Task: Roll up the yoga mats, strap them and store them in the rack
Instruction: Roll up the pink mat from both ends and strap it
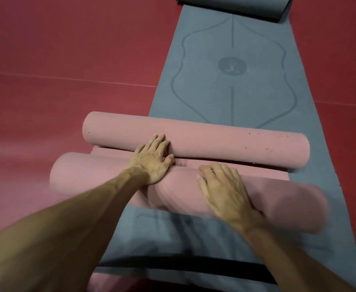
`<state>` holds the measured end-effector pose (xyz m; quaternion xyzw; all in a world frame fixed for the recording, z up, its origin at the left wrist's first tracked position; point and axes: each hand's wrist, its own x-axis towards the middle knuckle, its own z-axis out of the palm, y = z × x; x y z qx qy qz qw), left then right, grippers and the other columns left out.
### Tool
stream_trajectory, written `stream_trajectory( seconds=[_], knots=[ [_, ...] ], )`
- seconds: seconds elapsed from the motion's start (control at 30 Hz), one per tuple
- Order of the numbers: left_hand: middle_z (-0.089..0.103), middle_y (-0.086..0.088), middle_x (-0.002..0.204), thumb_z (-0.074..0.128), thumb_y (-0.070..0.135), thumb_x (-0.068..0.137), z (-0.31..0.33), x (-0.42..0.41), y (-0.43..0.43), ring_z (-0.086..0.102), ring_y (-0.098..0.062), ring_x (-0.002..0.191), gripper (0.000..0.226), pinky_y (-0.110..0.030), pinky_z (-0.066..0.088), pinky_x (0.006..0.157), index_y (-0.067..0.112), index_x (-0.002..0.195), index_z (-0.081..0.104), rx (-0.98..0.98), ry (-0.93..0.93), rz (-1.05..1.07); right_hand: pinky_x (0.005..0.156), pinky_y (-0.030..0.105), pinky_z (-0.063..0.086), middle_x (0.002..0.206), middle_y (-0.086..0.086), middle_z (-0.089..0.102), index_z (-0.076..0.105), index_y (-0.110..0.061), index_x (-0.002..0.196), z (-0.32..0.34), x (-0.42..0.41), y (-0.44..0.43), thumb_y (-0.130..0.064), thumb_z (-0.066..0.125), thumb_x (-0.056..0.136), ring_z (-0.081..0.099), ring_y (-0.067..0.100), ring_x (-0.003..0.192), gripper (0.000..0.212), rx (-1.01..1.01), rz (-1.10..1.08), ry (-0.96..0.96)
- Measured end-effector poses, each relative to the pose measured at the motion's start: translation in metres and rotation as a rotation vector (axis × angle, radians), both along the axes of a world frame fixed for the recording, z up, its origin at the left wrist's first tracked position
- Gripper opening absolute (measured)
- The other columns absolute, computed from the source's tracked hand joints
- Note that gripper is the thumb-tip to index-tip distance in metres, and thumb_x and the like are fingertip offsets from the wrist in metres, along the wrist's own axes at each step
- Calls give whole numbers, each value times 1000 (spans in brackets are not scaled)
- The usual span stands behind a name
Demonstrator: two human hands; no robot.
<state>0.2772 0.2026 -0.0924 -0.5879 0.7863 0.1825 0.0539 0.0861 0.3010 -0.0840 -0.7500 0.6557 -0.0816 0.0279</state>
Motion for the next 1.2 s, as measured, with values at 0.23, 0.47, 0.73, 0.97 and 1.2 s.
stream_trajectory(
  seconds=[0.23,0.47,0.73,0.97,1.2],
  knots=[
    [5,3,161,31,39,100,-4,-5,-26,0,-11,147,55,-35,6,118,18,150,21,-50,63,6,95,59,39,132,15,55,44,-10,137,-6,-3,1,-91,44,45,54,35,117,122,177,143,192],
    [23,-6,157,33,31,99,6,-8,-31,16,-22,146,49,-40,19,116,9,142,36,-198,160,-18,95,48,36,134,3,48,35,-20,146,6,-10,-26,-81,68,40,49,27,118,126,304,150,193],
    [53,-4,136,12,43,94,12,3,34,49,-25,123,61,-39,25,109,17,129,55,-256,-68,-36,104,41,28,145,-5,39,22,-32,147,18,-19,-60,-77,72,47,37,20,133,120,495,155,30],
    [40,-1,145,-6,53,84,17,9,42,30,-21,137,80,-36,14,115,18,144,34,-203,-89,-70,100,43,31,141,-5,46,29,-30,144,18,-15,-52,-68,74,48,42,22,127,113,436,138,40],
    [31,0,152,-10,58,78,26,18,74,24,-18,141,88,-33,9,115,19,148,27,-119,-54,-120,104,44,37,143,-1,48,33,-25,144,27,-18,-29,-67,75,46,45,24,129,114,520,180,36]
  ],
)
